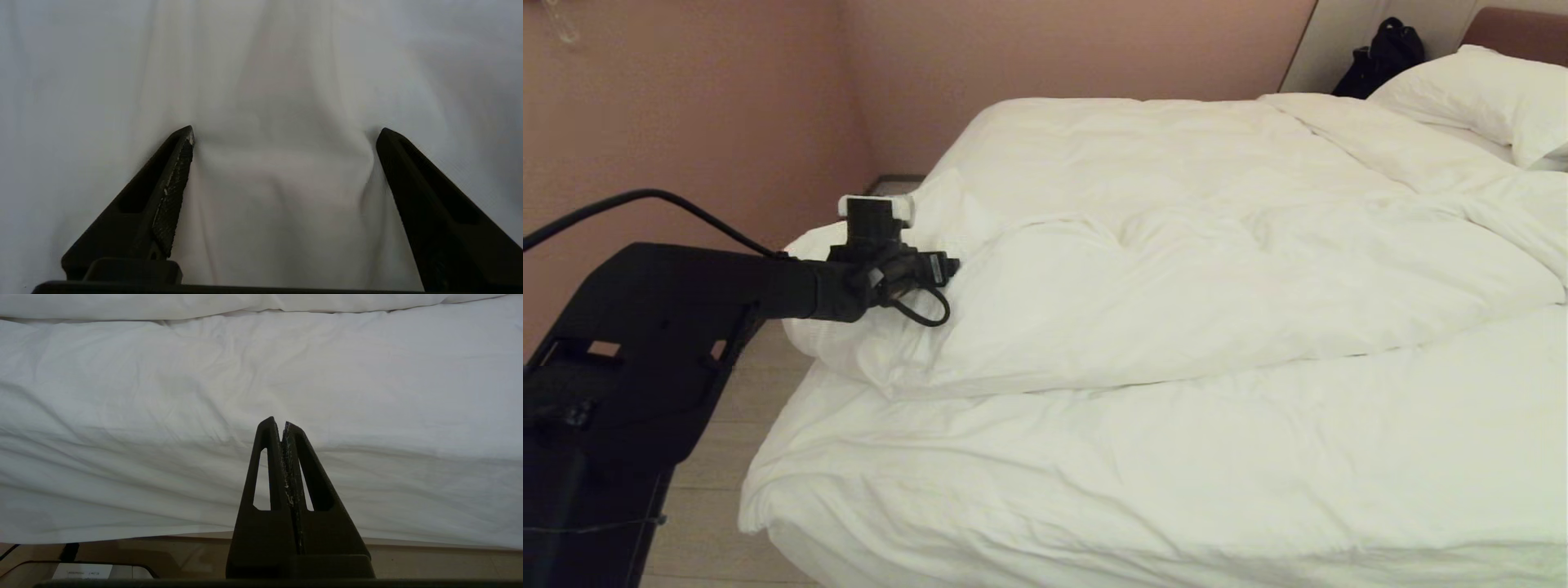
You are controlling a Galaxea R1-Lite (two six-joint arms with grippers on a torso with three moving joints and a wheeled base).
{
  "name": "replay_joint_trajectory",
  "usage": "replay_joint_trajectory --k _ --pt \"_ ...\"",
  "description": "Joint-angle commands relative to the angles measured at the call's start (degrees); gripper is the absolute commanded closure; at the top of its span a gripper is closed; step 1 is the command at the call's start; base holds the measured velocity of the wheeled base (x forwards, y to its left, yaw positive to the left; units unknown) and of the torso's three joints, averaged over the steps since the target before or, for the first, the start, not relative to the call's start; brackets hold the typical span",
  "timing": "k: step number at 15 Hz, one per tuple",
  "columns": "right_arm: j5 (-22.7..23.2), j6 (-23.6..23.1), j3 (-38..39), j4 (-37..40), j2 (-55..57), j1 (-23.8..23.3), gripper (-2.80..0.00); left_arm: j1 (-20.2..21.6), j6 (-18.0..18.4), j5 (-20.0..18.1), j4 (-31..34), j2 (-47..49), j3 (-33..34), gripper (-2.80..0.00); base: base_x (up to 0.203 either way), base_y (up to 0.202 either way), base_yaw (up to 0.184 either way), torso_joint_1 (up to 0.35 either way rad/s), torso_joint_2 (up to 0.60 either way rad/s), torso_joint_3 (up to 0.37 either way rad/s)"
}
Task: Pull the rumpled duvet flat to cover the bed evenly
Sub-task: Flatten the corners of the folded blanket
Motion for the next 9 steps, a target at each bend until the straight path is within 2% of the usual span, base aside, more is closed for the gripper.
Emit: replay_joint_trajectory --k 1,4,9 --pt "0.0 0.0 0.0 0.0 0.1 0.0 0.00 -0.1 -0.1 0.0 0.6 2.2 -1.2 -2.80 0.000 0.000 0.000 0.000 0.00 0.000" --pt "0.0 0.0 0.0 0.0 0.1 0.0 0.00 -0.2 0.1 0.0 1.9 6.1 -3.7 -2.80 0.000 0.000 0.000 0.000 0.00 0.000" --pt "0.0 0.0 0.0 0.0 0.1 0.0 0.00 -0.2 0.7 0.0 1.9 6.8 -3.9 -2.80 0.000 0.000 0.000 0.000 0.00 0.000"
